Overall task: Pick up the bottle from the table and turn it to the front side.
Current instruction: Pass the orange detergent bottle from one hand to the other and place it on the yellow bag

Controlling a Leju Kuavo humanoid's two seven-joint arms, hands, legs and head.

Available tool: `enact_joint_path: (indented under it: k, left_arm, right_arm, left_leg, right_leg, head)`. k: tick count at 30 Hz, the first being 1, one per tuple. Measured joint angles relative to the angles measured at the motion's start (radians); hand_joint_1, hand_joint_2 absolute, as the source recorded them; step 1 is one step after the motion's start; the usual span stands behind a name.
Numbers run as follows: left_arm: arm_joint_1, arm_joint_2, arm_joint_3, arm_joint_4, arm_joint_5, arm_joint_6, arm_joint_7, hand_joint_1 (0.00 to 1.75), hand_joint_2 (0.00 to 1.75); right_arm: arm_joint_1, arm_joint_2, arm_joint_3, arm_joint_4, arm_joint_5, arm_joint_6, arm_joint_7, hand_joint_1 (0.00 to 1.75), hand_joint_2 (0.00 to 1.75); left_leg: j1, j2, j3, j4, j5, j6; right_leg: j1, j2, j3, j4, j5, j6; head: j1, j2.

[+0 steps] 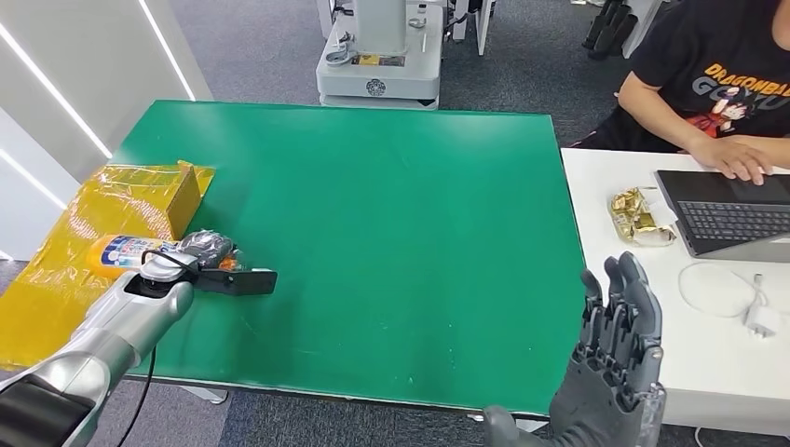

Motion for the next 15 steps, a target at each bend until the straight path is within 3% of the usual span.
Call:
enact_joint_path:
  k: [15]
  left_arm:
    - [-0.005, 0.002, 0.015, 0.003, -0.006, -0.004, 0.017, 0.0, 1.75]
  right_arm:
    - [-0.021, 0.0, -0.001, 0.006, -0.007, 0.005, 0.0, 0.0, 1.75]
  left_leg:
    - [0.0, 0.0, 0.002, 0.0, 0.0, -0.001]
  right_leg:
    - [0.0, 0.0, 0.002, 0.0, 0.0, 0.0]
  head:
    - [0.0, 0.0]
